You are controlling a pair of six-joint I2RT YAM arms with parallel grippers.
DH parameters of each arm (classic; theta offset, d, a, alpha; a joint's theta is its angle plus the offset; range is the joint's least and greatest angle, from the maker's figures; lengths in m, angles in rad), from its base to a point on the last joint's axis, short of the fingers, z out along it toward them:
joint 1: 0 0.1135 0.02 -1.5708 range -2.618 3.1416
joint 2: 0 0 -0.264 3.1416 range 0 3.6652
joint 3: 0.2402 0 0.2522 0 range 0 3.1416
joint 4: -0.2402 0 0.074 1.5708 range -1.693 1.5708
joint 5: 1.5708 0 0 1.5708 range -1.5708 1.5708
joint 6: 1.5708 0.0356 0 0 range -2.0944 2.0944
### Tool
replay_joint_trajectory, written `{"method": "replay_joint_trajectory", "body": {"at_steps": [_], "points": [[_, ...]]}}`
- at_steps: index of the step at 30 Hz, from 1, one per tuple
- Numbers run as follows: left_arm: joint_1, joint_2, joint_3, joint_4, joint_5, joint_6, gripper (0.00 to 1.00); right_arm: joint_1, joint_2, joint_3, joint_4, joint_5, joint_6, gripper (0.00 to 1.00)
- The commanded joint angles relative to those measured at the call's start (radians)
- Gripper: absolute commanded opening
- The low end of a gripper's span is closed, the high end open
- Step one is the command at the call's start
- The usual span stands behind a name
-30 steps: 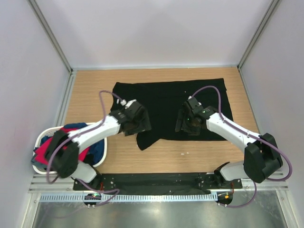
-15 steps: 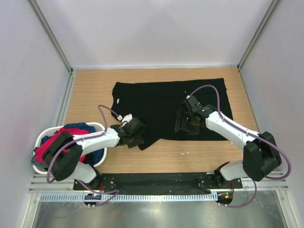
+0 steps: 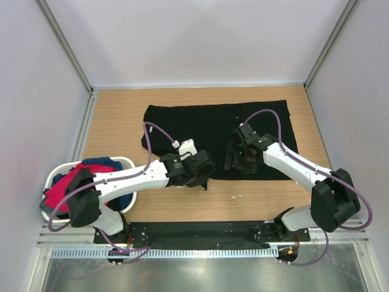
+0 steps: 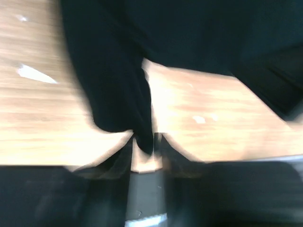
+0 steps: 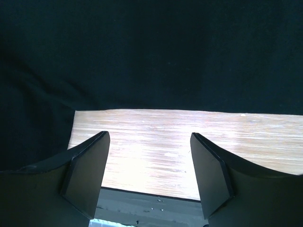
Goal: Fold and stack the t-shirts
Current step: Fold the tshirt
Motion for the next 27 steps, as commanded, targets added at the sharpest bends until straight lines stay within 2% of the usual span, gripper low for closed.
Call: {"method": "replay_joint_trajectory", "body": {"at_steps": [1, 3, 6, 8, 11, 13, 16, 18, 24, 27], "points": [[-0.055, 0.082, 0.104, -0.156, -0.050, -0.024, 0.37, -0.002, -0.010, 0.020, -0.010, 0.015, 0.011, 0.77], [-0.075, 0.130, 0.169, -0.182, -0.048, -0.004, 0.68, -0.002, -0.012, 0.017, -0.016, 0.023, 0.008, 0.77], [-0.074, 0.159, 0.184, -0.184, -0.067, 0.021, 0.83, -0.002, -0.024, 0.014, -0.027, 0.032, 0.005, 0.78], [-0.063, 0.133, 0.157, -0.164, -0.076, 0.004, 0.84, -0.002, -0.036, 0.014, -0.027, 0.029, 0.004, 0.78], [-0.026, 0.049, 0.039, -0.129, -0.055, -0.040, 0.80, -0.002, -0.050, 0.014, -0.033, 0.024, -0.005, 0.78], [-0.013, -0.011, -0.054, -0.120, -0.061, -0.069, 0.74, -0.002, -0.053, 0.009, -0.035, 0.024, -0.015, 0.78], [0.007, -0.117, -0.172, -0.097, -0.081, -0.124, 0.58, -0.003, -0.048, 0.005, -0.035, 0.020, -0.029, 0.77], [0.055, -0.173, -0.225, -0.058, -0.075, -0.120, 0.44, -0.002, -0.035, 0.006, -0.039, 0.014, -0.035, 0.77], [0.191, -0.174, -0.297, 0.025, -0.049, -0.077, 0.31, -0.002, -0.025, 0.006, -0.038, 0.015, -0.042, 0.77], [0.216, -0.134, -0.297, 0.077, -0.038, -0.048, 0.32, -0.002, -0.028, 0.005, -0.038, 0.017, -0.042, 0.76]]}}
